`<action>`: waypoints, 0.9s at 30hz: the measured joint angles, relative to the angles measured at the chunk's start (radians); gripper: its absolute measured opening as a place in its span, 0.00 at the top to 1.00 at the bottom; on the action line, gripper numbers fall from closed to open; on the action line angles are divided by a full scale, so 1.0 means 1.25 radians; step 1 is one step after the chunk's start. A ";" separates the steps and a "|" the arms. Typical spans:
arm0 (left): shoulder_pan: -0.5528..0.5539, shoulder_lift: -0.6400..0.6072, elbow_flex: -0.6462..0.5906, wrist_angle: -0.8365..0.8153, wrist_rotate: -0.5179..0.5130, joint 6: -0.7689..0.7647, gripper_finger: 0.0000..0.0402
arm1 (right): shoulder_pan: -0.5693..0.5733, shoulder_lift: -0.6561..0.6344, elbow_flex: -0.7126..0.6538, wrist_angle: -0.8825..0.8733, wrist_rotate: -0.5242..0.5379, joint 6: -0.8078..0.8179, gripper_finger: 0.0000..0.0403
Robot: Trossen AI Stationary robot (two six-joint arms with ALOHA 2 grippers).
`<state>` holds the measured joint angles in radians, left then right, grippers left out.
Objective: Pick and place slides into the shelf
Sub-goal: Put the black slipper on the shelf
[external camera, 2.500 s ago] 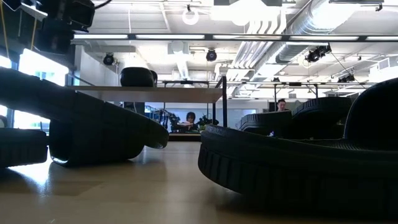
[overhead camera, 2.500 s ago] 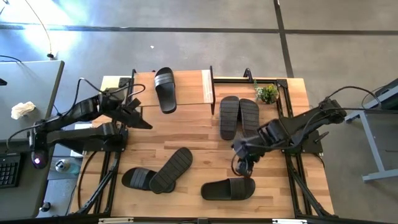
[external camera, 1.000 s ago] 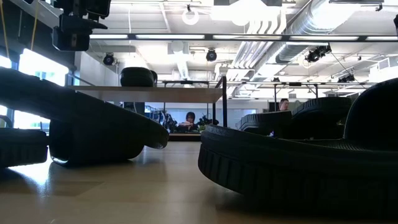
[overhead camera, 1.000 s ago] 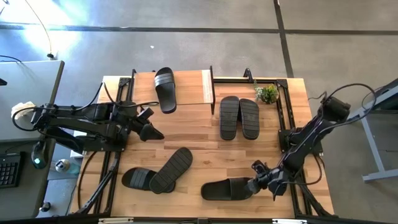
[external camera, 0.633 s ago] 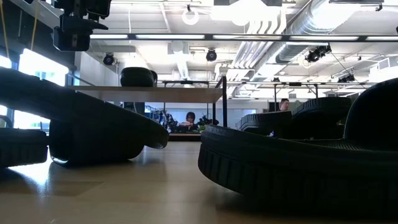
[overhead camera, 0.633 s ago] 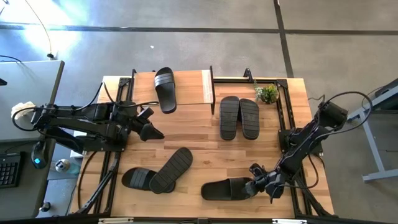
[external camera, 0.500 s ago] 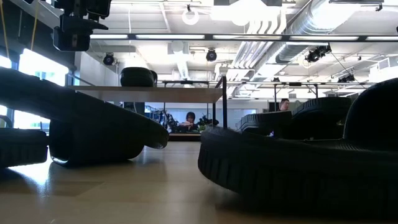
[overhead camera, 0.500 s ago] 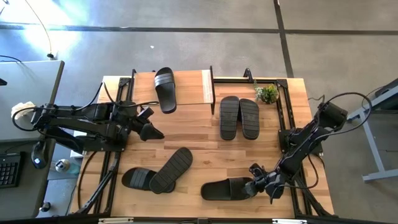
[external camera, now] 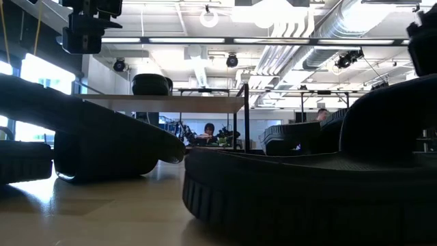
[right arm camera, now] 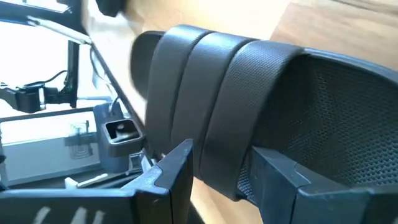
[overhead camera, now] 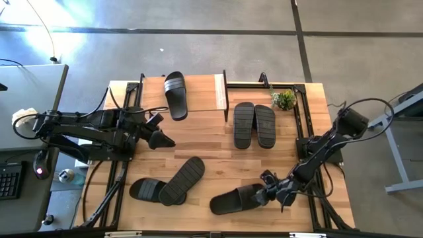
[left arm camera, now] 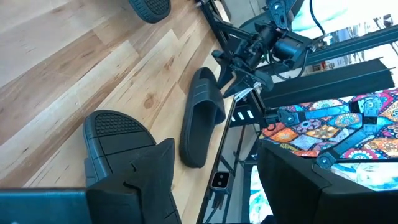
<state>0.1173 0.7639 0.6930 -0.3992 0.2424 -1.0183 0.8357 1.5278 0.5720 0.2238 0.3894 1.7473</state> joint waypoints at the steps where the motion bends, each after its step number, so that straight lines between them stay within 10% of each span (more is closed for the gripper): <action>1: 0.000 0.000 0.000 0.000 0.000 0.000 0.48 | -0.006 0.007 0.000 0.000 -0.009 -0.001 0.66; 16: 0.000 0.000 0.000 0.000 0.004 0.000 0.48 | -0.019 0.037 0.000 0.051 0.001 -0.050 0.68; 27: 0.000 0.000 0.000 0.000 0.006 0.001 0.48 | -0.019 0.037 0.000 0.031 0.030 -0.044 0.92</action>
<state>0.1173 0.7639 0.6926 -0.3992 0.2501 -1.0177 0.8116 1.5738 0.5724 0.2626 0.4274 1.6917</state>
